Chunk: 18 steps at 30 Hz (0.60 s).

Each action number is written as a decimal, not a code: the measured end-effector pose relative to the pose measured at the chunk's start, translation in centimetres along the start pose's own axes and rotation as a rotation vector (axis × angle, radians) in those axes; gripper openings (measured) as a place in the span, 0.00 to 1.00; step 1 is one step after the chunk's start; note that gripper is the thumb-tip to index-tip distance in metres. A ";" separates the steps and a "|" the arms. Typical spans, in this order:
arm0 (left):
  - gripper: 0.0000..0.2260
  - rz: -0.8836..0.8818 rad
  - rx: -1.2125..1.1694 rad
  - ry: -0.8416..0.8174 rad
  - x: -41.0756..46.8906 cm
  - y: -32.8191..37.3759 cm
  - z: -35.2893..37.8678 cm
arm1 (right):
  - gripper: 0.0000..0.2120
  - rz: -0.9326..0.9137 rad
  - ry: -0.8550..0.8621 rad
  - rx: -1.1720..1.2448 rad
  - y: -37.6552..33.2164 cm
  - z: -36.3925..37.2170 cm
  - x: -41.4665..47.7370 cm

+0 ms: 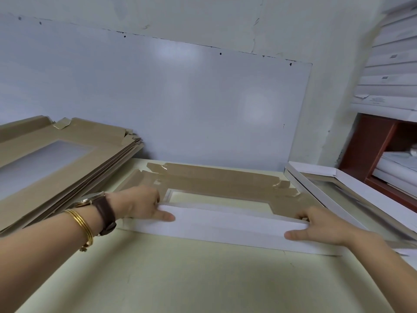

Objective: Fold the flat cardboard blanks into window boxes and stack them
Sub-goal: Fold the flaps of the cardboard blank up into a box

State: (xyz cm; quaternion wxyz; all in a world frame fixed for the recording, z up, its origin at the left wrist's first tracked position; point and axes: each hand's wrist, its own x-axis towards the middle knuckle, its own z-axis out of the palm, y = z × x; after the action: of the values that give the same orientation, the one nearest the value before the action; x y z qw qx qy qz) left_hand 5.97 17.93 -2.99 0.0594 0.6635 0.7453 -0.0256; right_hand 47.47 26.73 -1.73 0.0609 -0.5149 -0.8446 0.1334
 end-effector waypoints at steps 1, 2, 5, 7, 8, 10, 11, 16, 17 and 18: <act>0.27 0.004 -0.002 -0.007 0.1 0.0 0.0 | 0.18 -0.004 0.010 0.004 0.1 0.0 0.1; 0.27 0.006 -0.002 -0.011 0.2 0.0 0.1 | 0.19 -0.012 0.028 0.001 0.1 0.1 0.3; 0.27 0.012 0.014 0.005 0.4 0.0 0.3 | 0.21 -0.029 0.101 -0.034 0.2 0.4 1.0; 0.26 0.020 0.029 0.045 0.7 0.0 0.5 | 0.21 -0.023 0.127 -0.062 0.4 0.7 1.5; 0.26 0.022 0.028 0.072 0.8 -0.1 0.8 | 0.20 -0.003 0.132 -0.072 0.5 0.9 1.7; 0.25 0.024 0.011 0.120 1.1 -0.2 1.3 | 0.19 0.033 0.134 -0.087 0.7 1.1 1.9; 0.25 0.024 0.001 0.139 1.2 -0.3 1.6 | 0.19 0.045 0.131 -0.095 0.8 1.2 1.9; 0.25 0.017 -0.020 0.203 1.7 -0.7 2.8 | 0.19 0.082 0.122 -0.140 0.8 1.3 2.5; 0.25 0.021 -0.013 0.212 1.7 -0.8 3.0 | 0.20 0.092 0.114 -0.143 0.8 1.3 2.6; 0.25 0.028 -0.004 0.227 1.8 -0.8 3.3 | 0.20 0.096 0.111 -0.140 0.8 1.5 2.7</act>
State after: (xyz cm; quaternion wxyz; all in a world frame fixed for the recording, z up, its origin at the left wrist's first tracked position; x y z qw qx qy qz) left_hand 5.11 19.18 -6.56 -0.0237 0.6725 0.7379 0.0523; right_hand 46.57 29.27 -3.47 0.0650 -0.5643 -0.8216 0.0480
